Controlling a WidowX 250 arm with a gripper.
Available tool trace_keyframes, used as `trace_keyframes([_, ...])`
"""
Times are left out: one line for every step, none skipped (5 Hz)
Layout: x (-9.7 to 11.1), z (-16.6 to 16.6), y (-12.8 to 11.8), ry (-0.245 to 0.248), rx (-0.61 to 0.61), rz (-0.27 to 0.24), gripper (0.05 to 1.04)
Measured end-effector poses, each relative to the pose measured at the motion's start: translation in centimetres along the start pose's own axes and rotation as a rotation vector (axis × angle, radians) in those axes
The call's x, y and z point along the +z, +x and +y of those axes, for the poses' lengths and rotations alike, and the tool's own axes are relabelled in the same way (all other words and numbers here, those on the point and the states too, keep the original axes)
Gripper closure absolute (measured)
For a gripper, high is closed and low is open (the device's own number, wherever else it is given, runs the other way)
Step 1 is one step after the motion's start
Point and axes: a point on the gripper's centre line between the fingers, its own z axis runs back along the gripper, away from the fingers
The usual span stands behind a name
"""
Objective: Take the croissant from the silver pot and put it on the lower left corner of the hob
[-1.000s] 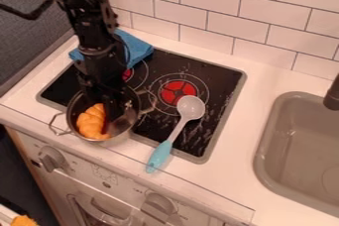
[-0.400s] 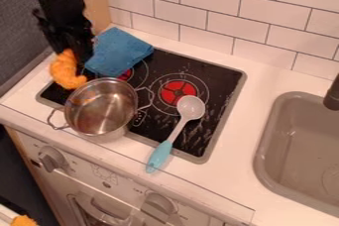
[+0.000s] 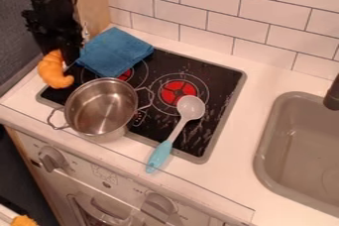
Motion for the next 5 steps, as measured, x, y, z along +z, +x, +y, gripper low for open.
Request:
trace_keyframes([-0.5, 0.4, -0.1, 0.044, -0.008, 0.021, 0.486])
trace_keyframes([-1.2, 0.6, -0.5, 0.069, -0.014, 0.047, 0.397])
trace_keyframes([-1.3, 0.6, -0.5, 0.065, -0.019, 0.05, 0.132])
trace_keyframes([-1.4, 0.3, -0.5, 0.047, -0.023, 0.052, 0.078])
trace_keyframes([-1.3, -0.4, -0.8, 0.007, -0.029, 0.048, 0.083])
